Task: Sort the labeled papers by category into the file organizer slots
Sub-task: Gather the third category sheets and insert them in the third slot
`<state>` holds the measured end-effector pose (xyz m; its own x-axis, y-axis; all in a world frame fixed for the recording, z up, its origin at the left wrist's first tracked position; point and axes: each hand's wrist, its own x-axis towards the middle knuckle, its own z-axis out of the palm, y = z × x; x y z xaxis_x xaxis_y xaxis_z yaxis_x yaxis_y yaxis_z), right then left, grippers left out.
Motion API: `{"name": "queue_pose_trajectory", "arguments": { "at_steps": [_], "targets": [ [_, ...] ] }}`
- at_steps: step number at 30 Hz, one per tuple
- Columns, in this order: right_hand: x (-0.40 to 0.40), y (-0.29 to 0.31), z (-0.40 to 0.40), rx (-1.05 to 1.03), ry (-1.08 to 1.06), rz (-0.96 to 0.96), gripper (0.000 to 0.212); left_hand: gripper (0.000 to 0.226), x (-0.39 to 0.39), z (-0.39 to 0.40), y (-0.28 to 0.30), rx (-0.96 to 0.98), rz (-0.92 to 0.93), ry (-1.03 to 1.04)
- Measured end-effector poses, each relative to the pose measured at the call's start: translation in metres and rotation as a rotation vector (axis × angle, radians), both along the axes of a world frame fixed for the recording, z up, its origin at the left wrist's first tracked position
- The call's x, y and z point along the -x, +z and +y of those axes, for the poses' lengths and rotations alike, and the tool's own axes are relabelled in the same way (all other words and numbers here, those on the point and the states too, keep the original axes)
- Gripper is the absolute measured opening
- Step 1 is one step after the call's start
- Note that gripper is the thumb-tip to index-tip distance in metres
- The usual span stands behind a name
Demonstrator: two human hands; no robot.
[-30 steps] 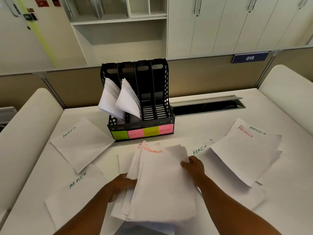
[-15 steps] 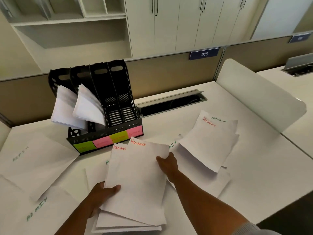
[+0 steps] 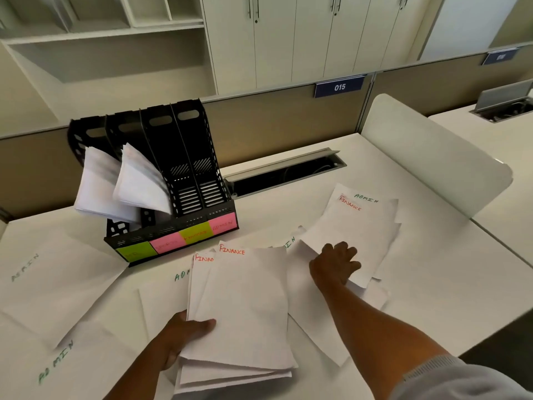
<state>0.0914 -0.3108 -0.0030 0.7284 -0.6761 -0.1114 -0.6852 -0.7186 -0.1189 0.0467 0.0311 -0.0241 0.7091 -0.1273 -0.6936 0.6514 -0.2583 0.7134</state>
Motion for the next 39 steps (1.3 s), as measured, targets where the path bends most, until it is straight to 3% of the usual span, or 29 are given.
{"name": "queue_pose_trajectory", "arguments": {
  "at_steps": [5, 10, 16, 24, 28, 30, 32, 35, 37, 39],
  "targets": [
    [-0.003, -0.002, 0.002, -0.097, 0.139, -0.219, 0.022, 0.057, -0.001, -0.005, 0.001, -0.032, -0.009, 0.063],
    [0.005, -0.003, 0.036, -0.24, 0.733, -0.409, 0.026, 0.046, -0.004, -0.009, 0.002, -0.118, -0.022, 0.078],
    [0.019, 0.006, 0.09, -0.501, 1.002, -0.297, 0.021, 0.045, -0.009, -0.011, 0.004, -0.148, -0.029, 0.085],
    [0.041, 0.007, 0.124, -0.608, 1.142, 0.001, 0.025, 0.046, -0.011, -0.012, 0.007, -0.125, 0.014, 0.153],
    [0.047, 0.009, 0.132, -0.584, 1.246, 0.115, 0.029, 0.07, -0.01, -0.016, 0.01, -0.088, 0.069, 0.293],
    [0.049, 0.009, 0.134, -0.575, 1.277, 0.152, 0.029, 0.068, -0.009, -0.016, 0.01, -0.048, 0.057, 0.266],
    [0.051, 0.007, 0.133, -0.563, 1.276, 0.126, 0.03, 0.054, -0.007, -0.014, 0.01, -0.05, 0.037, 0.18],
    [0.052, 0.003, 0.129, -0.55, 1.192, 0.054, 0.048, 0.04, -0.004, -0.011, 0.011, -0.073, 0.008, 0.117],
    [0.05, -0.001, 0.122, -0.541, 1.08, -0.1, 0.051, 0.039, -0.002, -0.01, 0.012, -0.067, 0.001, 0.111],
    [0.047, -0.008, 0.112, -0.46, 0.974, -0.294, 0.039, 0.041, -0.001, -0.008, 0.012, -0.056, -0.006, 0.116]
  ]
}}
